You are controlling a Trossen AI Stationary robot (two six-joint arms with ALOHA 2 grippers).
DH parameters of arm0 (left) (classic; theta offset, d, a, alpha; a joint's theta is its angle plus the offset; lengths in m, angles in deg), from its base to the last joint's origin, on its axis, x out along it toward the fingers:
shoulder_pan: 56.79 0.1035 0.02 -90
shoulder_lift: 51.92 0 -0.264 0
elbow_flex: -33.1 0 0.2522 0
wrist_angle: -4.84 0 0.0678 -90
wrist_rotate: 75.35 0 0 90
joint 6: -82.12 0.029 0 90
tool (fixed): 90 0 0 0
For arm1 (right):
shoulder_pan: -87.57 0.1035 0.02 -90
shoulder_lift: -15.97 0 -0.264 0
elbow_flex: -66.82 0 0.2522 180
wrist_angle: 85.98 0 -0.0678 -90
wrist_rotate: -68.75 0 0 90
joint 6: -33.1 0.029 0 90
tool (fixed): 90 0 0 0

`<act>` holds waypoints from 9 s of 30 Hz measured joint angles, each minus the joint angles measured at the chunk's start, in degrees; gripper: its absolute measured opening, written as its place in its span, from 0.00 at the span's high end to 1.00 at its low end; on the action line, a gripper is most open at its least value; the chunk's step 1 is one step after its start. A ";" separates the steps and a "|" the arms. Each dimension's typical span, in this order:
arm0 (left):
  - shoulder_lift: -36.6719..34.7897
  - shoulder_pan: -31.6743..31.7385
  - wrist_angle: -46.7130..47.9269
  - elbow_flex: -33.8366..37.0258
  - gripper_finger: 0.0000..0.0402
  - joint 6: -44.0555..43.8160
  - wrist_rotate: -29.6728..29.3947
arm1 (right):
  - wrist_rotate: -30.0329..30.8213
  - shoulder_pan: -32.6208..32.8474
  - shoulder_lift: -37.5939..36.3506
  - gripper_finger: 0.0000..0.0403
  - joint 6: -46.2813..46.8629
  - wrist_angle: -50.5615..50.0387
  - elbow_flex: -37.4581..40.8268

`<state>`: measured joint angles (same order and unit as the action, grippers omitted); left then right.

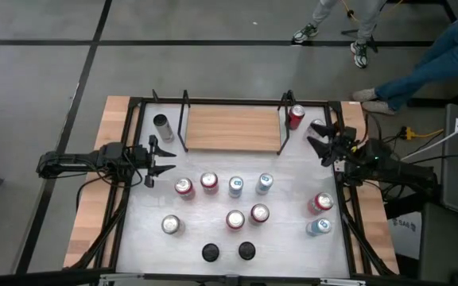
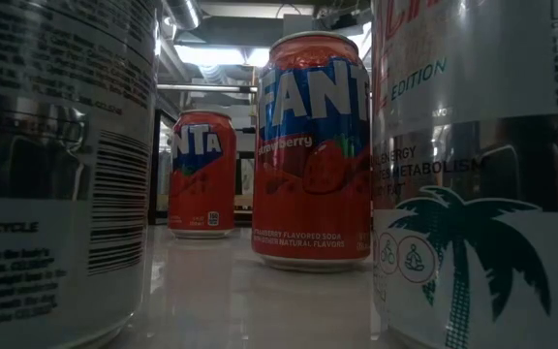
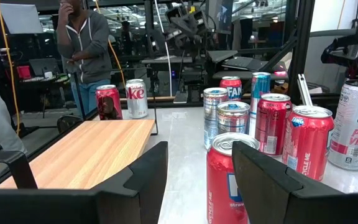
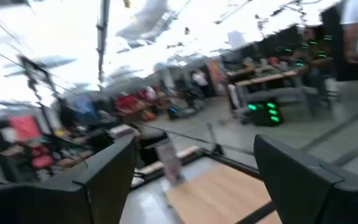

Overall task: Place canned beverage on shelf
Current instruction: Put the red and black soda can on the shelf

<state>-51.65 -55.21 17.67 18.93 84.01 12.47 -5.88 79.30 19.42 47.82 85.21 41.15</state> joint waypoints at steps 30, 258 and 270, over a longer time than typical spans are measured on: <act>0.00 0.00 -0.44 0.00 0.57 0.07 -0.32 | 2.06 -17.31 43.24 0.21 -13.55 -52.50 -49.49; -0.01 0.01 -0.42 -0.01 0.57 0.04 -2.86 | -16.68 -43.50 79.70 0.32 -43.42 -69.48 -70.01; -0.02 0.01 -0.42 0.00 0.57 0.04 -2.86 | -12.78 -43.50 79.66 0.32 -43.20 -76.42 -81.26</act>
<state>-51.67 -55.20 17.26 18.93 84.06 9.62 -18.66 35.80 99.08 4.61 8.79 -40.12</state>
